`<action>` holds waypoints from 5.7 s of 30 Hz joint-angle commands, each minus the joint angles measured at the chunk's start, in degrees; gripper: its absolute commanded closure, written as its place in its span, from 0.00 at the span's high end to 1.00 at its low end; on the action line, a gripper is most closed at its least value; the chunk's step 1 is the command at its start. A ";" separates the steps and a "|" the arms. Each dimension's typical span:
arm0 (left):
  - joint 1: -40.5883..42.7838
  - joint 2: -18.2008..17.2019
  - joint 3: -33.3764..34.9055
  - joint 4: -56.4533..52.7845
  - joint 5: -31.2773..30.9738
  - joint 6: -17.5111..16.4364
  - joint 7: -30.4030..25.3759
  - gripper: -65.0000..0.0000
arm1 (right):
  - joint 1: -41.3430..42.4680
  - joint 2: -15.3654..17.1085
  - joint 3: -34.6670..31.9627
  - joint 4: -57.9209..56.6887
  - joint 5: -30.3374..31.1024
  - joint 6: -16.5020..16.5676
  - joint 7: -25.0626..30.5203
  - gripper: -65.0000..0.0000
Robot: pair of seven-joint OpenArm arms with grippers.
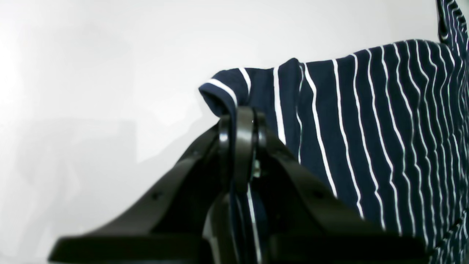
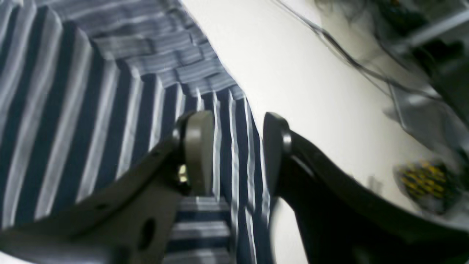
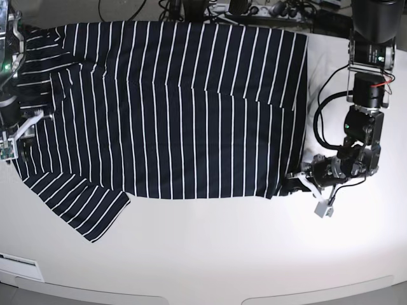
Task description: Fold the T-shirt properly
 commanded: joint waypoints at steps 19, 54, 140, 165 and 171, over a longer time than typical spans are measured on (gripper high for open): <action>-1.27 -0.50 -0.17 0.70 3.54 -0.22 0.90 0.00 | 50.23 1.60 0.70 -76.32 22.62 23.96 -5.49 0.45; -1.27 -0.52 -0.17 0.70 2.97 -0.24 1.99 0.00 | 44.00 0.81 0.70 -78.99 16.70 29.00 2.23 0.45; 6.27 -20.50 -0.07 20.04 -30.59 -18.35 29.18 0.00 | 19.39 19.08 0.55 -41.51 41.68 36.86 -23.52 0.00; 13.81 -22.53 -0.09 22.05 -22.14 -18.14 20.02 0.49 | 16.85 17.64 0.55 -41.46 32.85 34.60 -19.34 0.57; 13.86 -22.53 -0.09 22.05 -13.22 -13.79 12.15 0.49 | 18.95 17.42 0.55 -41.46 43.06 35.15 -14.01 0.57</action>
